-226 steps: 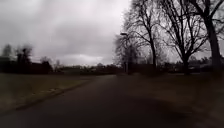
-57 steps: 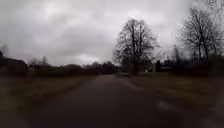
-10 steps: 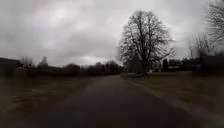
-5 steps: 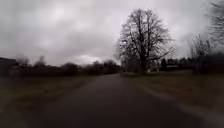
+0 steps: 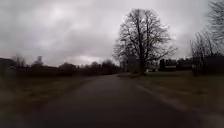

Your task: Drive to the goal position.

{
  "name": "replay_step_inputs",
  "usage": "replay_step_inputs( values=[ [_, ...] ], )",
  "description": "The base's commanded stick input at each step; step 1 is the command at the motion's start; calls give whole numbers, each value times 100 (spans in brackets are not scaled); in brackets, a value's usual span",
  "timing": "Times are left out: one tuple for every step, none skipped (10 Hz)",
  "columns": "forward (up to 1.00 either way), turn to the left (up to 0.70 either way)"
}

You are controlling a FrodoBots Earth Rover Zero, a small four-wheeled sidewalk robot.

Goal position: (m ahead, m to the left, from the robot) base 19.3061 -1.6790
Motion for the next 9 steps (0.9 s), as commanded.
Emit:
replay_step_inputs(
  values=[
    [100, 6],
    [100, 16],
    [100, 27],
    [100, 37],
    [100, 40],
    [100, 29],
    [100, 7],
    [100, 0],
    [100, 0]
  ],
)
